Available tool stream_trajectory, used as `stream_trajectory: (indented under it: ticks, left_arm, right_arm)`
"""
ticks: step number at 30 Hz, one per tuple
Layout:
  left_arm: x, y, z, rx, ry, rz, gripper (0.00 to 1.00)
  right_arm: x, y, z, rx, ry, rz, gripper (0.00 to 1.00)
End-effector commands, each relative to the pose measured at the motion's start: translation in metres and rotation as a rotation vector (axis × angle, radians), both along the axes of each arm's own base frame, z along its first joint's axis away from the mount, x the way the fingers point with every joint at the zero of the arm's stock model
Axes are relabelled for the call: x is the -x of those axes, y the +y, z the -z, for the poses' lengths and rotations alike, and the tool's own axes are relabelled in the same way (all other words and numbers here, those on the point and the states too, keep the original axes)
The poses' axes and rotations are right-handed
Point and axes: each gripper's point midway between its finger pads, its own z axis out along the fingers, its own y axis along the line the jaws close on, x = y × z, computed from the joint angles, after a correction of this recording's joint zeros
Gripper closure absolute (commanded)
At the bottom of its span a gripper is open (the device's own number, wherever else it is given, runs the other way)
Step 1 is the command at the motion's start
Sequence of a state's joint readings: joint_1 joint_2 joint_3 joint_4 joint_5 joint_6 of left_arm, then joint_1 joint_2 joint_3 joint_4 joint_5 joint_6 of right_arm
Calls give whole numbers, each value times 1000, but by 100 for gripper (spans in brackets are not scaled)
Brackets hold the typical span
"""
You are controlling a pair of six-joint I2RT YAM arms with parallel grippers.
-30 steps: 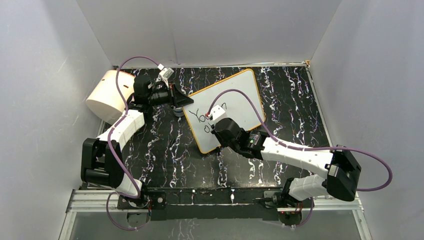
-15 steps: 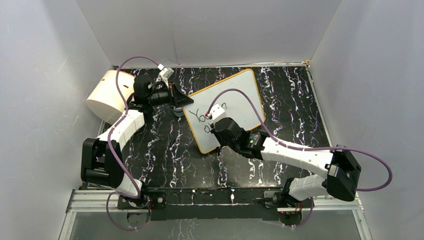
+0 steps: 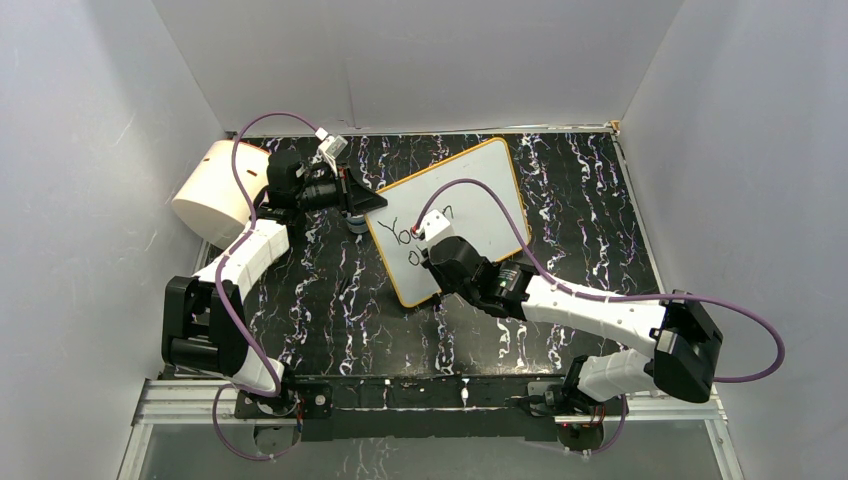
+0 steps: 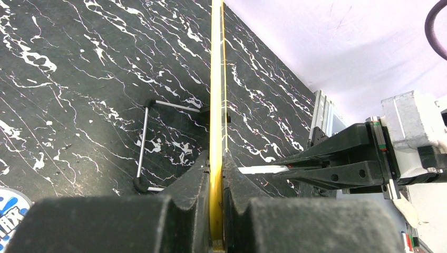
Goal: Write a sentence on the whiteboard
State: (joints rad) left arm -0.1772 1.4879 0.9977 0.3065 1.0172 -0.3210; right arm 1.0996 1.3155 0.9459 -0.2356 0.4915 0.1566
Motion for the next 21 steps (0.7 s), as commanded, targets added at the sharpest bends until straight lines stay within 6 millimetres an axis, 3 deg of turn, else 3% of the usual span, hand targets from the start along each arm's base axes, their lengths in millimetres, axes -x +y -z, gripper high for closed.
stream_trajectory:
  ticks: [1, 21]
  left_arm:
    - [23, -9, 28, -36, 103, 62, 100]
    - [22, -9, 29, -38, 105, 58, 100]
  right_arm:
    - [-2, -8, 0, -3, -6, 30, 100]
    - [0, -13, 6, 16, 8, 29, 100]
